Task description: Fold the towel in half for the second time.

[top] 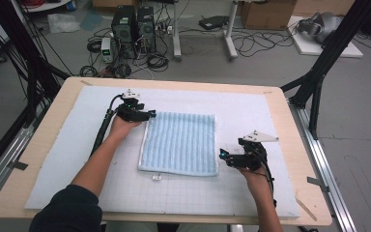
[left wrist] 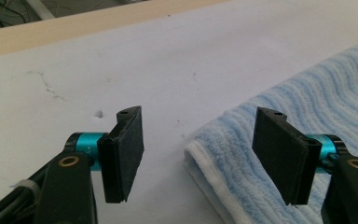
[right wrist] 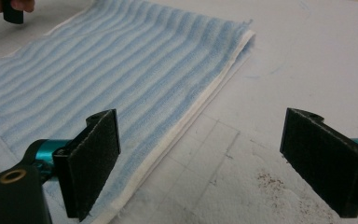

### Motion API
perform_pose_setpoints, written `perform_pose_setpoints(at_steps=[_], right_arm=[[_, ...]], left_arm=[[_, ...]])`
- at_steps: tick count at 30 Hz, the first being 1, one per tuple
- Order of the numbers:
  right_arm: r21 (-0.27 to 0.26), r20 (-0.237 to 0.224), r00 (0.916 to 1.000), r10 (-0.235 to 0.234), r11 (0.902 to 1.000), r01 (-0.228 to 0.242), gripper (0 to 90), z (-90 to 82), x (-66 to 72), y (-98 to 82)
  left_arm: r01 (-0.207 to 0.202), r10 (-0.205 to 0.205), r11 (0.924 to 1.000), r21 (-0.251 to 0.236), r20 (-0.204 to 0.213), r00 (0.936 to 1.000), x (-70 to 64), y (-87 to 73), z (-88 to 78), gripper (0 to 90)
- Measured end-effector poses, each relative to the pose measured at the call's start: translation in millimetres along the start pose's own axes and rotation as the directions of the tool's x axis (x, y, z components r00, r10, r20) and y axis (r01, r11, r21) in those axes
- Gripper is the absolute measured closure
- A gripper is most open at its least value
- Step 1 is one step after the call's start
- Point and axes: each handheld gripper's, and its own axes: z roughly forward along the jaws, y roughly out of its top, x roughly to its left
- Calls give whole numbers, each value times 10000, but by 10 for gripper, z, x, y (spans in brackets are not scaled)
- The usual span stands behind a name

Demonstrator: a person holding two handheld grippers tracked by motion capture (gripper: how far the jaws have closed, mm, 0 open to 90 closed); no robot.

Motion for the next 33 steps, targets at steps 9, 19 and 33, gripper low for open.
perform_pose_setpoints(at_steps=[9,19,33], right_arm=[[185,-29,10000,-68,9998,68,112,50,15,-2],[415,-146,9998,-167,9990,173,112,206,19,78],[1295,-141,9990,422,9908,-400,114,950,-344,519]], left_arm=[[-647,630,9947,804,241,9977,-28,-34,94,542],[-802,749,9928,893,610,9953,-42,-37,103,833],[-668,617,9937,903,581,9964,-41,-42,100,838]])
